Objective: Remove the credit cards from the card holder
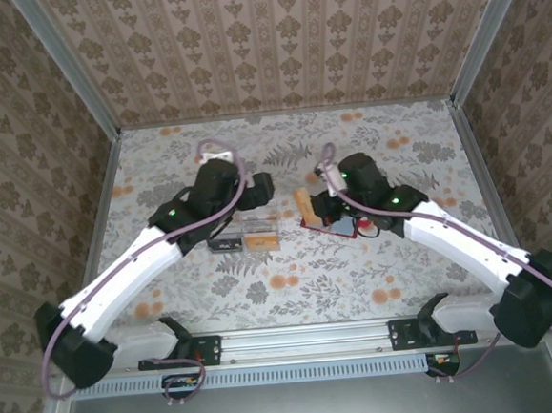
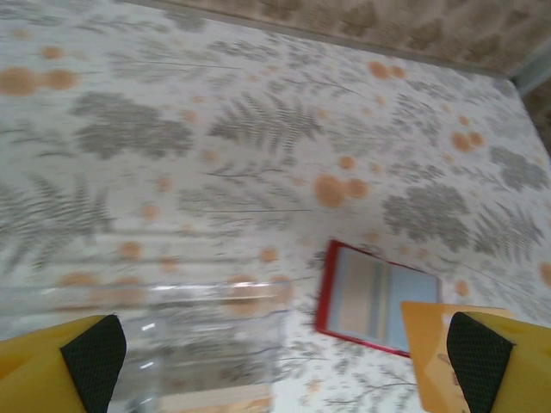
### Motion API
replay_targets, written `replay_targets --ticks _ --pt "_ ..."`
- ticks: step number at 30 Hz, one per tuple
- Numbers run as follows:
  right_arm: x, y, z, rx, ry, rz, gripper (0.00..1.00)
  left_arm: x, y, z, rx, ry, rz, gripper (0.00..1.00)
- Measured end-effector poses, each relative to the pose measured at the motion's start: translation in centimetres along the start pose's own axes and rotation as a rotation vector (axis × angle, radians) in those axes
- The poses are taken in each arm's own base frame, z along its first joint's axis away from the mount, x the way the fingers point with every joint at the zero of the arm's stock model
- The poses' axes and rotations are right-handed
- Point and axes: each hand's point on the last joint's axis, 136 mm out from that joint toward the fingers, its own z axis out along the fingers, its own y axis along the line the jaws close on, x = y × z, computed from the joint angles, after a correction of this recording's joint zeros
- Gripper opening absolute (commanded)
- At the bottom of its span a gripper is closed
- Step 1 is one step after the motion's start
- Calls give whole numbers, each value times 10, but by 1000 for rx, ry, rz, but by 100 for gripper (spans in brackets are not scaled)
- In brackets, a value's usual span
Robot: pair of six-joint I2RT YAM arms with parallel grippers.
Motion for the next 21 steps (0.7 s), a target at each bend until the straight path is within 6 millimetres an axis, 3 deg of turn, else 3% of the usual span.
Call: replay_targets --ticks 5,11,15,21 --pt "1 41 32 -25 86 -254 0 -3 58 -53 -79 -119 -82 100" --pt "20 79 72 -16 197 -575 0 8 104 -104 -124 -249 -162 100" --pt "34 91 93 5 273 -761 0 22 121 -115 -155 -264 -182 100" --pt "43 88 107 46 356 -926 0 31 135 -126 -186 -272 -196 100"
